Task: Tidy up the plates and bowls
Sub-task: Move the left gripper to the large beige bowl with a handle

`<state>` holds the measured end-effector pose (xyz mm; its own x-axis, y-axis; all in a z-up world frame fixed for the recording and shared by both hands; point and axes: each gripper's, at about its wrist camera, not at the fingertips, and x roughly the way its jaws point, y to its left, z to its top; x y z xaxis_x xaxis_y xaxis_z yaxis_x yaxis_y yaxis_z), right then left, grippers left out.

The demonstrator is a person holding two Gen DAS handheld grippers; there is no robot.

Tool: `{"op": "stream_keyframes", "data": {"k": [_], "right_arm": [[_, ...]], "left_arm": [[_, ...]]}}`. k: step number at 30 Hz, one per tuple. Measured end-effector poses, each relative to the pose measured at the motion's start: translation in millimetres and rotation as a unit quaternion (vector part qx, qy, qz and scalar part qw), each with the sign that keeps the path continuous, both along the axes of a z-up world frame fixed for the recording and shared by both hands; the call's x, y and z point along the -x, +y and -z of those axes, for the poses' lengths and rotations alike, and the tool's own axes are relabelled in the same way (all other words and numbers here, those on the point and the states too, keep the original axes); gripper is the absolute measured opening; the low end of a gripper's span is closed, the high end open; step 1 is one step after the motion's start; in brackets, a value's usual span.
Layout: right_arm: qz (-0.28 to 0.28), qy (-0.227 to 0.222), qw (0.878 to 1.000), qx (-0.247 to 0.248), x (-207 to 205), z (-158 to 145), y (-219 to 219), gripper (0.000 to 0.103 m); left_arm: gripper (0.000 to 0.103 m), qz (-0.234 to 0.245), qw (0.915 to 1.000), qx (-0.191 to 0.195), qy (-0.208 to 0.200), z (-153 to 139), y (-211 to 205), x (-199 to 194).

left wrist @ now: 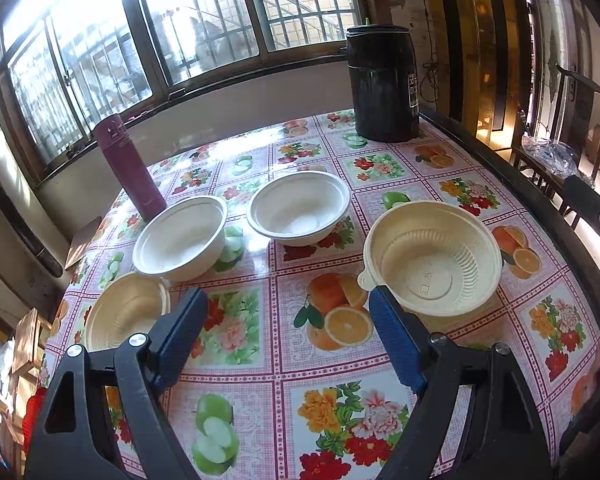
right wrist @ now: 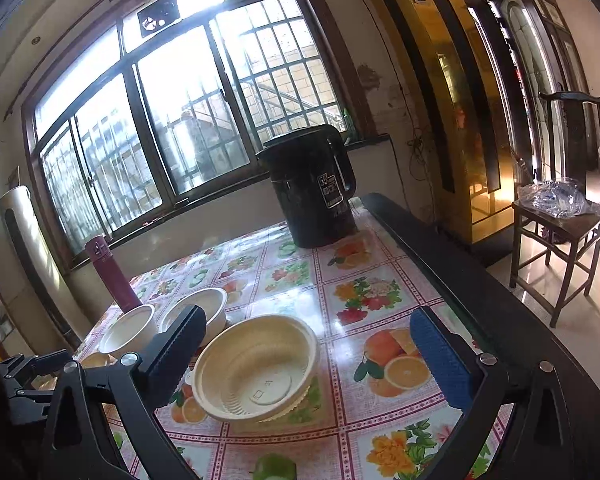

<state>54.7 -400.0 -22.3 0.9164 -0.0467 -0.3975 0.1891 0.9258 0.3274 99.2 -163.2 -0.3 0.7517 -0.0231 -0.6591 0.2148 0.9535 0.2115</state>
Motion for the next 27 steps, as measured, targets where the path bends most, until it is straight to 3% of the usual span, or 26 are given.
{"op": "stream_keyframes", "data": {"k": [8,27], "right_arm": [[-0.011,0.024,0.999,-0.026,-16.1,16.7,-10.0,0.103],[-0.034,0.074,0.996,-0.021,-37.1,35.5,5.1,0.103]], "left_arm": [[0.083,0.000,0.9996,-0.005,0.027,20.4,-18.6,-21.3],[0.083,0.017,0.9973,0.004,0.072,51.4,-42.6,-49.0]]}}
